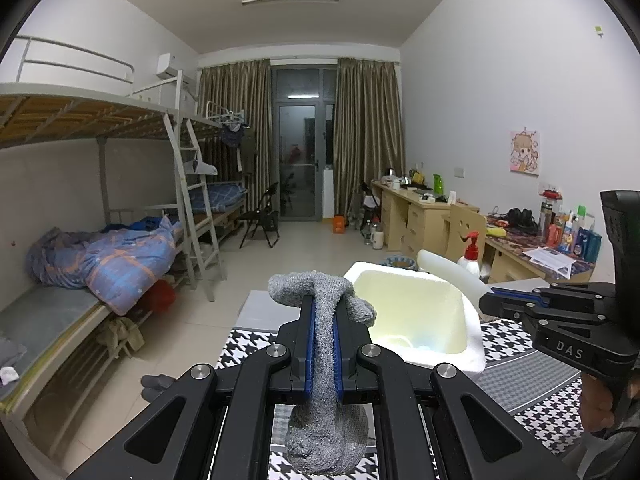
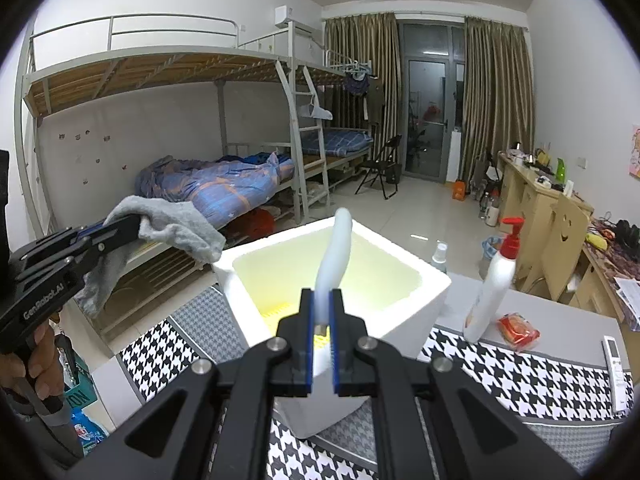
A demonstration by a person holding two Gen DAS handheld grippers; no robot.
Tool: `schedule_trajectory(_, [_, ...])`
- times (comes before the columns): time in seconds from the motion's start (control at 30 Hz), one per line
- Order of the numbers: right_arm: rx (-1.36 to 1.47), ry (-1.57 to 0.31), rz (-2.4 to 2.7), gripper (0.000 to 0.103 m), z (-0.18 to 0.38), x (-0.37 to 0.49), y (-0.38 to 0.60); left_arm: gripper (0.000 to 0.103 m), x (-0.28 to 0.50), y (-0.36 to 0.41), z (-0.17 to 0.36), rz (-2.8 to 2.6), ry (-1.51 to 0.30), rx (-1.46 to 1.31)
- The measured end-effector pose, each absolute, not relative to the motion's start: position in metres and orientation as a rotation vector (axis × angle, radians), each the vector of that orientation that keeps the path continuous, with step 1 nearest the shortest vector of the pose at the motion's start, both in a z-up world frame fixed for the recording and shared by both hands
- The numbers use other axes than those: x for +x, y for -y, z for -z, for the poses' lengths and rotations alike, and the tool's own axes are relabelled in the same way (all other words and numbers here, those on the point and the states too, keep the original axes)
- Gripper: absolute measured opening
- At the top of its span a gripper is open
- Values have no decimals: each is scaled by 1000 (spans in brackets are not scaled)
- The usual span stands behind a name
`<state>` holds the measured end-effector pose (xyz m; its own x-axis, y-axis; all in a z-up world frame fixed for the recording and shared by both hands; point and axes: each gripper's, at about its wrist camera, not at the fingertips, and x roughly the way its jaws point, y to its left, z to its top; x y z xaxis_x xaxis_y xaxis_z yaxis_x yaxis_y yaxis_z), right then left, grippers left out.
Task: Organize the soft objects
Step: 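Carry the sock with the left gripper over the foam box while the right carries the tube, then open the right gripper to drop the white foam tube into the foam box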
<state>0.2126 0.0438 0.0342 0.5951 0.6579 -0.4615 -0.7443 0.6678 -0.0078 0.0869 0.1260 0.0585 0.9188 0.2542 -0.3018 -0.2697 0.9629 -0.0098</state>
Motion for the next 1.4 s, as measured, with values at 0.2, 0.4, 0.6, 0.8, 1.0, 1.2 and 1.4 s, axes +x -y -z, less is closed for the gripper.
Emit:
schedule_trajectory(0.2, [-209,-467,-824,9,-31,215,-52,8,81,-129,-58,-267,-296,-62])
schedule_trajectory(0.4, [-202,-498,-815,9,-25,223,-59,8,77,-132,-57,-265,-291,-62])
schedule_trajectory(0.6, [-205,-526,-809,9,-20,229,-66,8,77,-137,-53,-274,-309,-75])
schedule_trajectory(0.8, [-199,-545,-810,9,-17,233,-70,8,81,-143,-48,-278,-323,-94])
schedule_trajectory(1.0, [-176,-555,-806,45,-16,239,-69,8,81,-146,-49,-285,-320,-97])
schedule_trajectory(1.2, [-172,-536,-825,66,-17,234,-64,8,83,-150,-49,-284,-320,-105])
schedule_trajectory(1.4, [-145,-516,-836,84,-20,228,-55,8,84,-148,-50,-279,-310,-98])
